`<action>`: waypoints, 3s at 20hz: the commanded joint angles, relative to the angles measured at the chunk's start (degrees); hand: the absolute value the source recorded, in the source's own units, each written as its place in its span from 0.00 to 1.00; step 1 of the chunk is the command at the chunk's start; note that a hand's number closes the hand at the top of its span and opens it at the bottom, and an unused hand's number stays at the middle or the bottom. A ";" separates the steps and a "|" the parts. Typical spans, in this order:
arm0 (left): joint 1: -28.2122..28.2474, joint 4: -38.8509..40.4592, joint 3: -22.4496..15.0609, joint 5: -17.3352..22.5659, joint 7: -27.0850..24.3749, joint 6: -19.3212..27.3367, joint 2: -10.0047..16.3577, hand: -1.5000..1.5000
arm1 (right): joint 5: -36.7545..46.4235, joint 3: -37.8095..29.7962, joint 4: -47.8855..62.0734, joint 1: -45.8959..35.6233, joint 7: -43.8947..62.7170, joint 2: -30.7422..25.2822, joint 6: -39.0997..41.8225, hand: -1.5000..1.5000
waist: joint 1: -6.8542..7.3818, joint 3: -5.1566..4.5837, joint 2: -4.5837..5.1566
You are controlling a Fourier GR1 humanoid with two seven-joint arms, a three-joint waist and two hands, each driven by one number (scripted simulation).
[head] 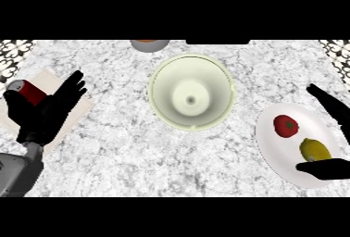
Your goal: Pick the tomato from the plate and place it in the bowl
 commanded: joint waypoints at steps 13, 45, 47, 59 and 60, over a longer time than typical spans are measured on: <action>2.23 3.87 4.74 -4.43 -3.89 -6.52 -4.40 0.50 | 4.95 3.76 -2.76 -8.51 23.17 3.05 20.23 0.00 | -0.05 0.14 0.06; 5.69 -6.25 14.18 -14.58 6.29 -12.45 -13.55 0.50 | 25.26 -4.13 19.87 -14.44 11.37 18.08 25.31 0.00 | 0.21 0.17 0.05; 2.82 -0.30 14.62 -15.83 3.00 -12.55 -14.90 0.50 | 25.18 -5.68 23.87 -17.45 10.70 17.88 26.14 0.00 | 0.15 0.16 0.11; 5.24 -5.96 14.97 -18.97 5.96 -12.70 -17.75 0.50 | 30.62 -7.85 34.59 -19.96 4.70 18.42 23.34 0.00 | 0.16 0.16 0.06; 1.84 -4.36 17.97 -16.96 8.12 -15.13 -15.01 0.50 | 32.32 -7.15 38.04 -19.16 3.03 20.22 19.67 0.00 | 0.15 0.17 0.09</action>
